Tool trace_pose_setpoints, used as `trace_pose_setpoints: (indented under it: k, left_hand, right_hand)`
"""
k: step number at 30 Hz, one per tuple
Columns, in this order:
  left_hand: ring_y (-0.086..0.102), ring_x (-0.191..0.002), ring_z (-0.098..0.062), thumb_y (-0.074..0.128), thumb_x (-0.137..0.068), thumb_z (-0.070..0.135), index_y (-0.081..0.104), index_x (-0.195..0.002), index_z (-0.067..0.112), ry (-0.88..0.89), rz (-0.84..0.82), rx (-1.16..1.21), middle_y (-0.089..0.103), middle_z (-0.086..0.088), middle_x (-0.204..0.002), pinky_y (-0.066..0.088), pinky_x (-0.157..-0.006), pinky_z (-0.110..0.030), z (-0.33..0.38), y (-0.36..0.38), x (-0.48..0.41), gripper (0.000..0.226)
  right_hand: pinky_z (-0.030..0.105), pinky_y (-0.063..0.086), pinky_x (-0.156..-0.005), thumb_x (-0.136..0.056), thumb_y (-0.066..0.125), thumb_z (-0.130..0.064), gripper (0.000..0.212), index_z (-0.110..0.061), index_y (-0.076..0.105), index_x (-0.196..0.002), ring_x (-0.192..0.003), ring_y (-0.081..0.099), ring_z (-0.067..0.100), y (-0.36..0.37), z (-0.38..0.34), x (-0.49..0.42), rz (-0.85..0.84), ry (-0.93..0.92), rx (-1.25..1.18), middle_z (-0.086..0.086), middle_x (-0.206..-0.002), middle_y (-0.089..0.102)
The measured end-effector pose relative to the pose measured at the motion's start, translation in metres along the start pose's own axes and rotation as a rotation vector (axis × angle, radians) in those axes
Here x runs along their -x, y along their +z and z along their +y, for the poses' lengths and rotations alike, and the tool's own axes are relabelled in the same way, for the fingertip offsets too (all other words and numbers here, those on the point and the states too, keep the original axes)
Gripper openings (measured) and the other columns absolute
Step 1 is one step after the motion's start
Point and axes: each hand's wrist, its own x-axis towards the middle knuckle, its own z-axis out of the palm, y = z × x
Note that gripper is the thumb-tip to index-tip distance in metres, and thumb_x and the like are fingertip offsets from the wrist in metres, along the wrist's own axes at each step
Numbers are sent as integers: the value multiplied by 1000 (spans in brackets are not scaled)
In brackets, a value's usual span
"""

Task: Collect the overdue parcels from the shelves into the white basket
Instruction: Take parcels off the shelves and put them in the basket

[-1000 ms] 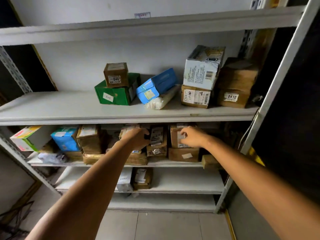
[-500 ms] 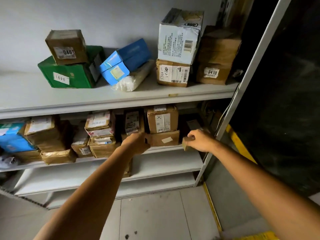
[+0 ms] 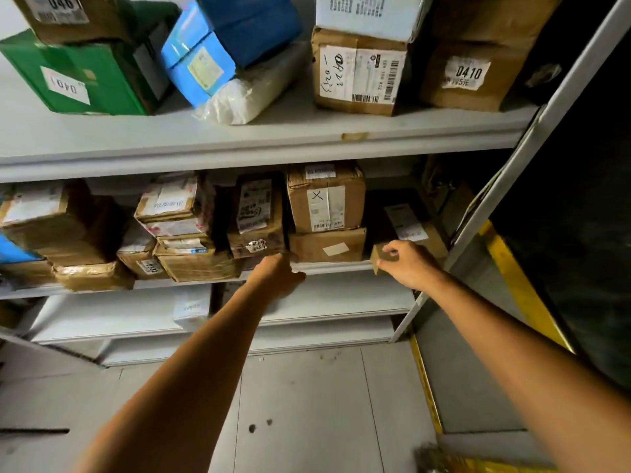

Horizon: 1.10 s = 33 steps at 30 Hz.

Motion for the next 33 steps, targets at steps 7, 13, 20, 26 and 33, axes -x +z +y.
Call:
trace_pose_setpoints:
  k: [7, 13, 20, 26, 33]
  left_hand:
    - [63, -108, -27, 67, -91, 37, 59, -132, 25, 27, -70, 52, 66, -8, -125, 53, -95, -38, 39, 71, -37, 43]
    - [62, -110, -28, 65, -92, 44, 54, -136, 27, 75, -100, 70, 64, -9, -129, 55, -93, -42, 74, 112, -78, 49]
    - [66, -99, -27, 60, -93, 53, 53, -136, 23, 82, 1, 254, 72, -8, -111, 57, -87, -41, 101, 141, -107, 53]
    - [66, -103, -26, 58, -94, 50, 52, -135, 19, 83, -3, 334, 71, -4, -114, 55, -81, -36, 112, 164, -120, 52]
    - [66, -101, -20, 67, -88, 52, 52, -137, 23, 50, 50, 456, 69, 0, -116, 57, -79, -37, 109, 177, -111, 59]
  right_hand:
    - [36, 51, -91, -91, 66, -38, 42, -18, 60, -127, -113, 60, 25, -10, 74, -26, 23, 55, 37, 6, -128, 63]
    - [35, 51, -90, -91, 66, -36, 41, -16, 61, -127, -112, 61, 28, -14, 130, -45, 99, 125, 70, 8, -126, 64]
    - [37, 52, -88, -89, 67, -36, 44, -17, 60, -128, -111, 60, 29, -13, 155, -68, 219, 131, 67, 10, -127, 61]
    - [36, 46, -96, -88, 71, -31, 58, -13, 50, -139, -123, 55, 29, -4, 165, -80, 184, 159, -100, 12, -138, 55]
    - [24, 47, -80, -81, 78, -19, 56, -12, 54, -130, -99, 58, 17, 15, 172, -67, 273, 175, -279, 2, -117, 59]
